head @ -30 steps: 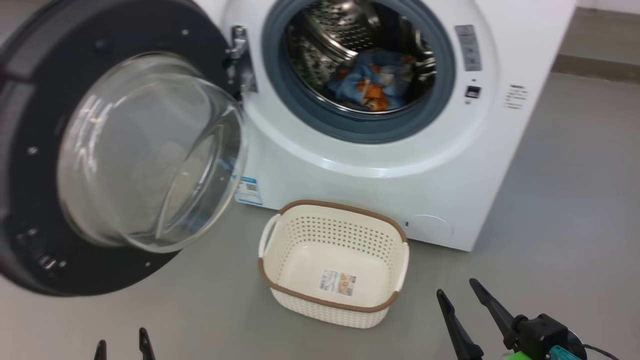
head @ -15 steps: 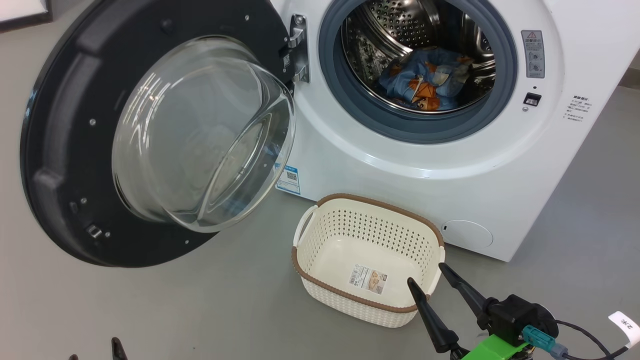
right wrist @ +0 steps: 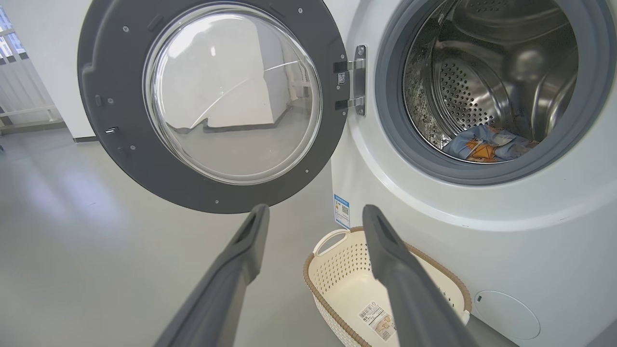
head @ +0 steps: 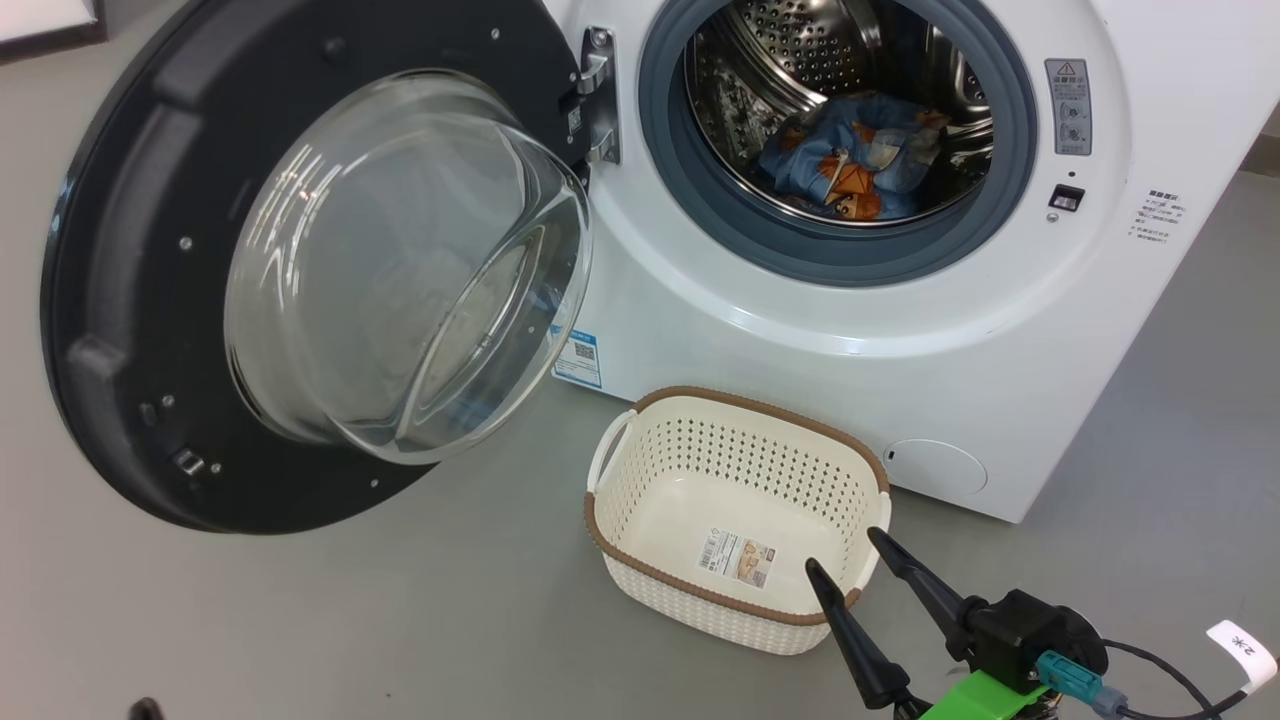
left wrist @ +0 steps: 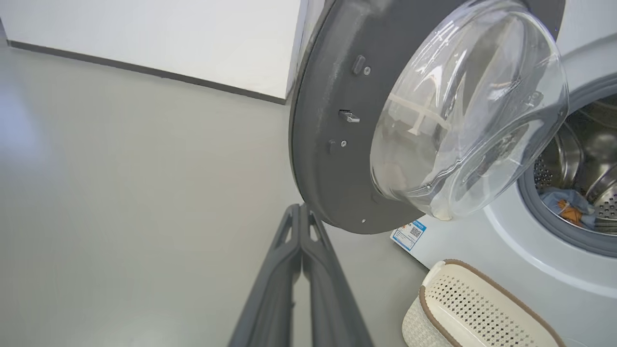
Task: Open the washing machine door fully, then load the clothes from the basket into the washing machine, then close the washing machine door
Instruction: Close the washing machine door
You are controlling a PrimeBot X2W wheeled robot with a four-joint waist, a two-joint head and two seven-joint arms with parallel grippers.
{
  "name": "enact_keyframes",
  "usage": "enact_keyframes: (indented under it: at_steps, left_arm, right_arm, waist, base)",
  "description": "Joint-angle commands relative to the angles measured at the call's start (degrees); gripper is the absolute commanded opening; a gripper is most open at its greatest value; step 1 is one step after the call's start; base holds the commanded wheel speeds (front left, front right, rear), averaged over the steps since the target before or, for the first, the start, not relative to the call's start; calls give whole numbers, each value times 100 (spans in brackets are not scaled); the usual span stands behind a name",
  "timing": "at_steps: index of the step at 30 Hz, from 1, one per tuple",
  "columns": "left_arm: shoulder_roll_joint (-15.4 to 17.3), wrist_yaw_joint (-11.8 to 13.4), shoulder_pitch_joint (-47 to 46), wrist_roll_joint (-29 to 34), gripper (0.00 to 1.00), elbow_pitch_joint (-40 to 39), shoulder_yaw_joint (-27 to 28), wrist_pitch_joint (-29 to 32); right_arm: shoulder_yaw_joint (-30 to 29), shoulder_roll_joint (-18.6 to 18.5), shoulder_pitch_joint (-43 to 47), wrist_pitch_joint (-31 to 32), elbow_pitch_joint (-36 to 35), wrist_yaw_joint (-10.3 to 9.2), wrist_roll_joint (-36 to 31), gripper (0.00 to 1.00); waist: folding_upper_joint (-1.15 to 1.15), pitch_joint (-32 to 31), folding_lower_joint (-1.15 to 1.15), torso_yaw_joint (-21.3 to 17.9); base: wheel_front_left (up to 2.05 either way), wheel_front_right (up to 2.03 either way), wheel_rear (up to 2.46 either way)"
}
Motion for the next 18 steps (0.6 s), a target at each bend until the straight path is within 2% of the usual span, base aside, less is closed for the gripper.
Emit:
enact_keyframes:
  at_steps: [1, 3, 5, 13, 16, 18]
  left_arm:
    - [78, -54, -178, -261, 0, -200, 286, -54]
    - [78, -119, -223, -987, 0, -277, 502, -54]
    - [78, -271, -261, -1402, 0, -342, 779, -54]
    - [79, -1229, -650, -3208, 0, -211, 1864, -19]
    - [265, -1378, -1040, -4281, 0, -173, 2359, 478]
    - [500, -1328, -1395, -5048, 0, -79, 2736, 901]
  right_arm:
    - [69, -5, -129, -28, -121, 9, 74, 100]
    - [54, 4, -105, -28, -125, 9, 69, 100]
    - [40, 20, -85, -28, -128, 9, 62, 100]
    - [29, 68, -12, -28, -113, 9, 69, 100]
    - [24, 92, 29, -28, -115, 9, 102, 100]
    - [36, 86, 55, -28, -120, 9, 100, 100]
  waist:
    - [0, 0, 0, 3]
    - [0, -1, 0, 7]
    - [0, -3, 0, 5]
    - [0, -1, 0, 1]
    - [0, 1, 0, 7]
    - [0, 11, 0, 13]
  base:
    - [0, 0, 0]
    - [0, 0, 0]
    - [0, 0, 0]
    - [0, 0, 0]
    - [0, 0, 0]
    - [0, 0, 0]
